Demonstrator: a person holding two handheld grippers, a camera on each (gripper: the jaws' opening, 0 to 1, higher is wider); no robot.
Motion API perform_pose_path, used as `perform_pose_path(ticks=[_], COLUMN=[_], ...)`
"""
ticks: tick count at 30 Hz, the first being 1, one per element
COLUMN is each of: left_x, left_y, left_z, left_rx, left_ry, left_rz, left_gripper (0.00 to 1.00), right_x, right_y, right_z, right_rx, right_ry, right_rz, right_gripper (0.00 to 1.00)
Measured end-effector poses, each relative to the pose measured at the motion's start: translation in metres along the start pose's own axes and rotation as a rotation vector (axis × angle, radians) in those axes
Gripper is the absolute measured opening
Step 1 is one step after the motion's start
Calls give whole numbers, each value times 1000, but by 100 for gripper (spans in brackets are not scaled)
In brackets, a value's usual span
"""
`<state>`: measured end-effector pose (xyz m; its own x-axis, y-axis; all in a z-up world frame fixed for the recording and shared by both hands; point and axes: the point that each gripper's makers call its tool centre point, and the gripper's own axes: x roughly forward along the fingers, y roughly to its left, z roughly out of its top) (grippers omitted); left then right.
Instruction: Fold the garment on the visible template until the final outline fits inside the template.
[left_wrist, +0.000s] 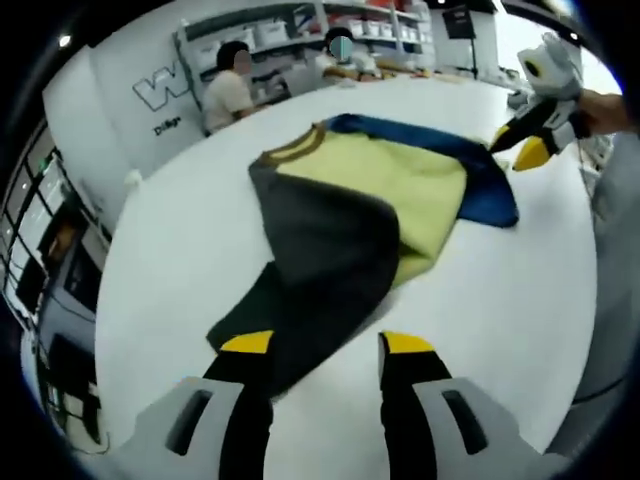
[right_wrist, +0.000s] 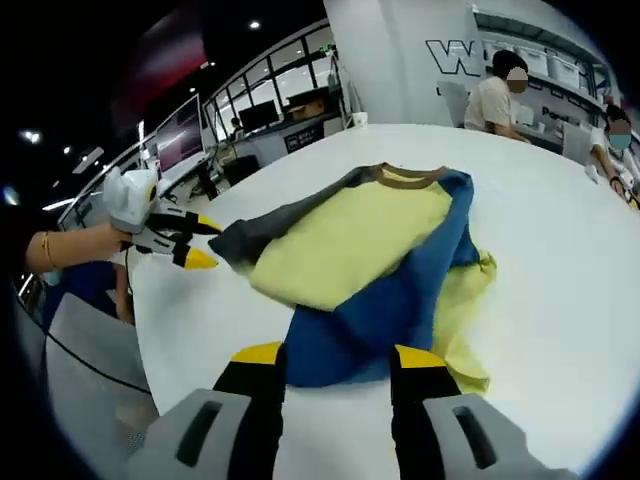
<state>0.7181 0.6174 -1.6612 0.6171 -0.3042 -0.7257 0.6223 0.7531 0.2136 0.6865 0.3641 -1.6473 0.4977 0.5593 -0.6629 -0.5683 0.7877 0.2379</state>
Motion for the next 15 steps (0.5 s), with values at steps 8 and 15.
perform_pose_path(ticks=[8,15], left_x=[9,12], left_y=[-3,-2], left_z=[-1,0], left_rx=[8,8], left_ry=[12,3], left_rz=[-4,-2], left_gripper=[31,24], right_x=[4,11], right_y=[2,-9], right_z=[-15,-21], right_rx=[46,102], right_ry=[24,15], right_rz=[-15,-69], right_gripper=[31,28])
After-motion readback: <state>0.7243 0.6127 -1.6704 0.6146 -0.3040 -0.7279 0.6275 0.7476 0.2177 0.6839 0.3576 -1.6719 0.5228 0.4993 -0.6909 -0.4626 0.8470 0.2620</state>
